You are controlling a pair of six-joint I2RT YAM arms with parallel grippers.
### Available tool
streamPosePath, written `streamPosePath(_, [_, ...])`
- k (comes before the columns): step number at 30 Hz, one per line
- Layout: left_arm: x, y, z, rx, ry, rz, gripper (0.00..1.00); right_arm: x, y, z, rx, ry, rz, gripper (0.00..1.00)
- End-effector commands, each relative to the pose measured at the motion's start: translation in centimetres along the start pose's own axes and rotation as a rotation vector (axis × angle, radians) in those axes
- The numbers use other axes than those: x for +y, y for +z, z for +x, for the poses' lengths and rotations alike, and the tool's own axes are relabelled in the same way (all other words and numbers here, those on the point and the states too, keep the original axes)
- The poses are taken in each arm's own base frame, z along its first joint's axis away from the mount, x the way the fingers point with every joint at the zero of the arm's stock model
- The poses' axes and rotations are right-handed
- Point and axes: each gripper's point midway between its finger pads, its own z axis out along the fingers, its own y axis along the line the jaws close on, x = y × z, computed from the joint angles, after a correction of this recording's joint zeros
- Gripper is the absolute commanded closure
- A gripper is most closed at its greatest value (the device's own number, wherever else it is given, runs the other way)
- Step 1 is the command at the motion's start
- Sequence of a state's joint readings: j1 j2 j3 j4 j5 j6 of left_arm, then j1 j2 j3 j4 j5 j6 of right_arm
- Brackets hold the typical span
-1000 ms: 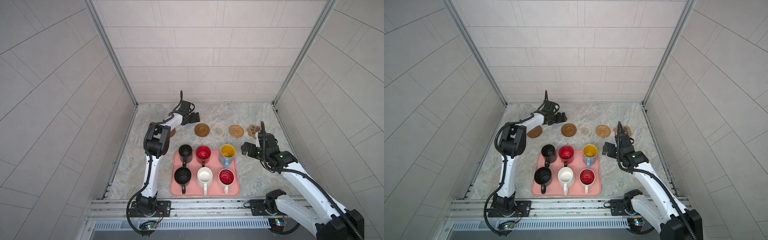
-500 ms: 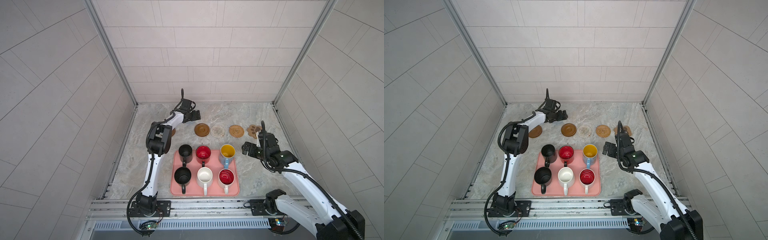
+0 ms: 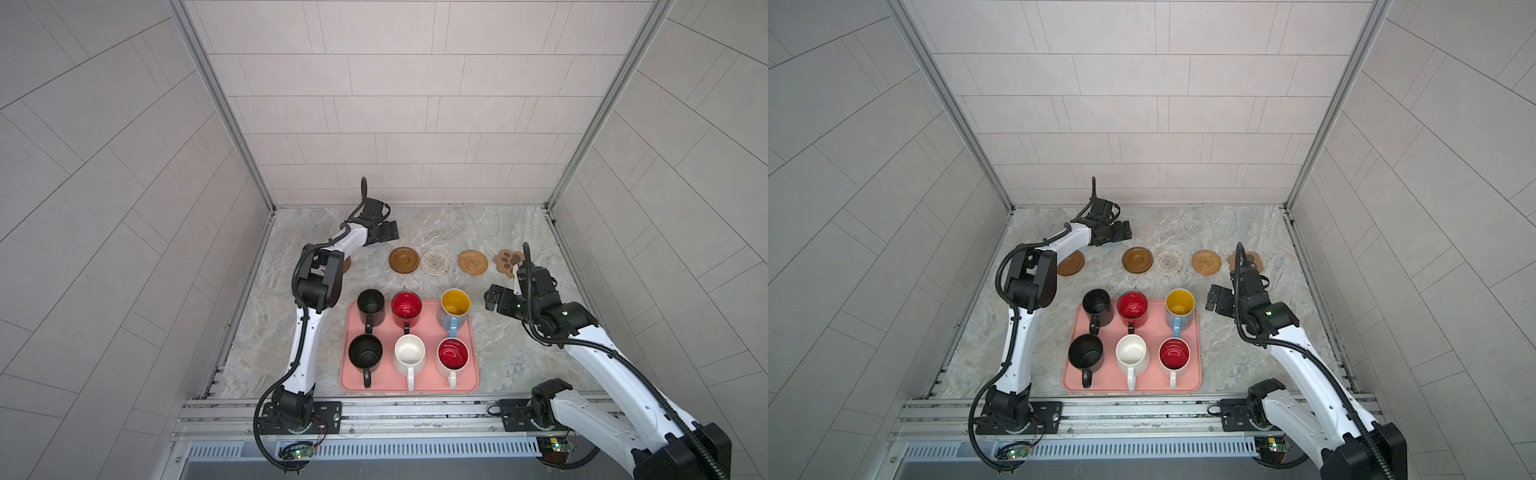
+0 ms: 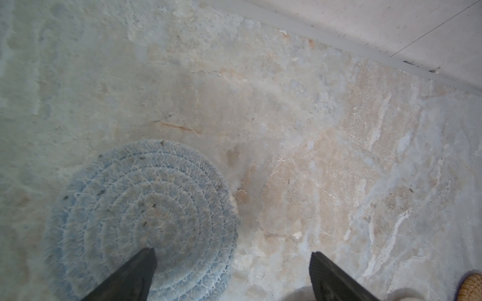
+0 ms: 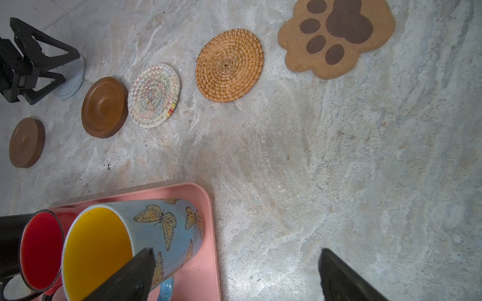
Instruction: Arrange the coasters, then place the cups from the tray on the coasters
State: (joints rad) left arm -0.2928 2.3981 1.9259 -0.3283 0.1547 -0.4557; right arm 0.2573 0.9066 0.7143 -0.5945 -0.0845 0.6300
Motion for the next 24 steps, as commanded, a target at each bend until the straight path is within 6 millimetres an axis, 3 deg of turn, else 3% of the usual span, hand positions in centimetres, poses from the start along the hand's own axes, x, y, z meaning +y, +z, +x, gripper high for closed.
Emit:
streamPosePath(1, [3.4, 1.9, 5.2, 0.167, -0.051, -0.085, 0.0, -0.2, -0.7, -0.2, -0.021, 0.007, 0.01, 0.0])
streamPosePath(6, [2.9, 1.3, 4.4, 0.146, -0.041, -0.072, 0.0, -0.4, -1.1, -0.4, -0.038, 0.002, 0.016, 0.01])
streamPosePath(18, [-1.5, -3.2, -2.2, -0.056, 0.009, 0.076, 0.0, 0.1, -2.7, -2.9, -0.115, -0.05, 0.032, 0.0])
streamPosePath(24, [-2.5, -5.1, -3.4, -0.101, 0.027, 0.111, 0.0, 0.3, -2.9, -3.1, -0.119, -0.057, 0.022, 0.01])
